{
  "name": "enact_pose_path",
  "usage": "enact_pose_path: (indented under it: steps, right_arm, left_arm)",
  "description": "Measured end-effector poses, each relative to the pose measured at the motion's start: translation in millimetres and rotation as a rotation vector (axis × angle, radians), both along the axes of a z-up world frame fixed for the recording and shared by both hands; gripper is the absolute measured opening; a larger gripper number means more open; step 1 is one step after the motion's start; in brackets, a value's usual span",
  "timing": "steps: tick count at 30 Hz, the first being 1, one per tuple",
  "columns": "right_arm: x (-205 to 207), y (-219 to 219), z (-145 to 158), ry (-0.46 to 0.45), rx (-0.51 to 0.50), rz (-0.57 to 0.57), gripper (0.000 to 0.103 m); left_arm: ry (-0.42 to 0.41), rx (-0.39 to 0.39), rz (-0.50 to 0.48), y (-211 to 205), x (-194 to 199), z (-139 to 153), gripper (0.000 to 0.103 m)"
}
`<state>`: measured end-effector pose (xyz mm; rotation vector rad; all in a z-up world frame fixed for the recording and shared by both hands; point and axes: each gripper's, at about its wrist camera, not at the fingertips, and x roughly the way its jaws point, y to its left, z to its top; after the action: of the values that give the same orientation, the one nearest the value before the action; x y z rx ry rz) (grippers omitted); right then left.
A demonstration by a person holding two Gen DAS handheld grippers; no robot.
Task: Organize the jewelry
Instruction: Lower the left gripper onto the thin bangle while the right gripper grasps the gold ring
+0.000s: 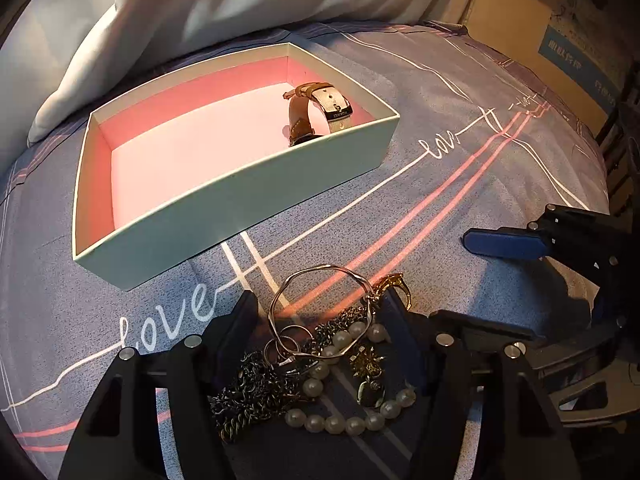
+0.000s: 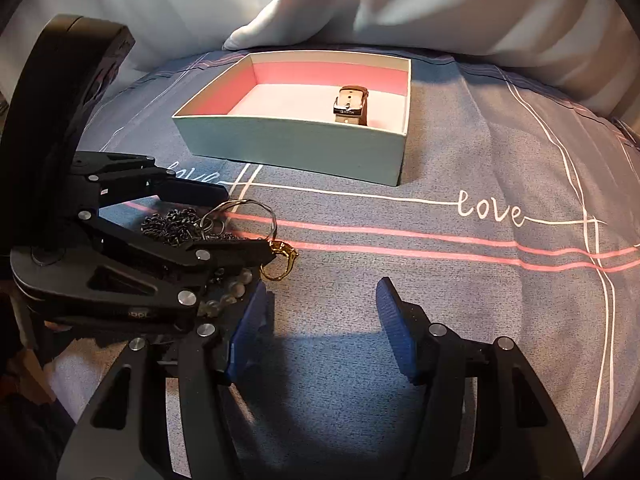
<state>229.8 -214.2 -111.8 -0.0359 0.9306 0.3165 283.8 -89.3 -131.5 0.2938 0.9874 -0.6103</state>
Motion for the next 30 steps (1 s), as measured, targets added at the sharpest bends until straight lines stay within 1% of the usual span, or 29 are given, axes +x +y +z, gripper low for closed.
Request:
enact_pose_path:
  steps: [2, 5, 8, 11, 14, 15, 17, 18, 20, 25, 30]
  right_arm:
    - [2, 6, -2, -0.009, -0.006, 0.025, 0.058]
    - [8, 14, -4, -0.021, -0.013, 0.043, 0.057]
    - [16, 18, -3, -0.021, 0.012, 0.053, 0.052]
    - [21, 25, -4, -0.025, -0.007, 0.077, 0.048]
    - [25, 32, -4, -0.028, -0.011, 0.108, 0.036]
    - [26, 35, -4, -0.028, -0.013, 0.119, 0.028]
    - [27, 39, -2, -0.032, -0.023, 0.132, 0.018]
    - [27, 40, -1, -0.034, -0.036, 0.131, 0.011]
    - [26, 39, 4, -0.039, -0.034, 0.125, 0.011]
    - [20, 33, 23, -0.087, -0.031, 0.102, 0.011]
    - [18, 30, 31, -0.091, -0.028, 0.095, 0.011]
  left_arm:
    - [-0.006, -0.011, 0.007, 4, 1, 0, 0.050]
    - [-0.017, -0.036, 0.034, 10, 1, 0, 0.050]
    - [-0.011, -0.066, 0.074, 19, 4, 3, 0.050]
    - [-0.022, -0.090, 0.106, 28, 5, 11, 0.050]
    - [-0.036, -0.106, 0.129, 36, 3, 21, 0.050]
    - [-0.036, -0.109, 0.138, 37, 3, 23, 0.050]
    - [-0.027, -0.114, 0.154, 42, 4, 26, 0.050]
    - [-0.028, -0.116, 0.160, 43, 4, 27, 0.050]
    - [-0.034, -0.117, 0.169, 46, 2, 30, 0.050]
    - [-0.035, -0.125, 0.186, 47, 0, 33, 0.050]
    - [-0.041, -0.136, 0.197, 47, -2, 36, 0.050]
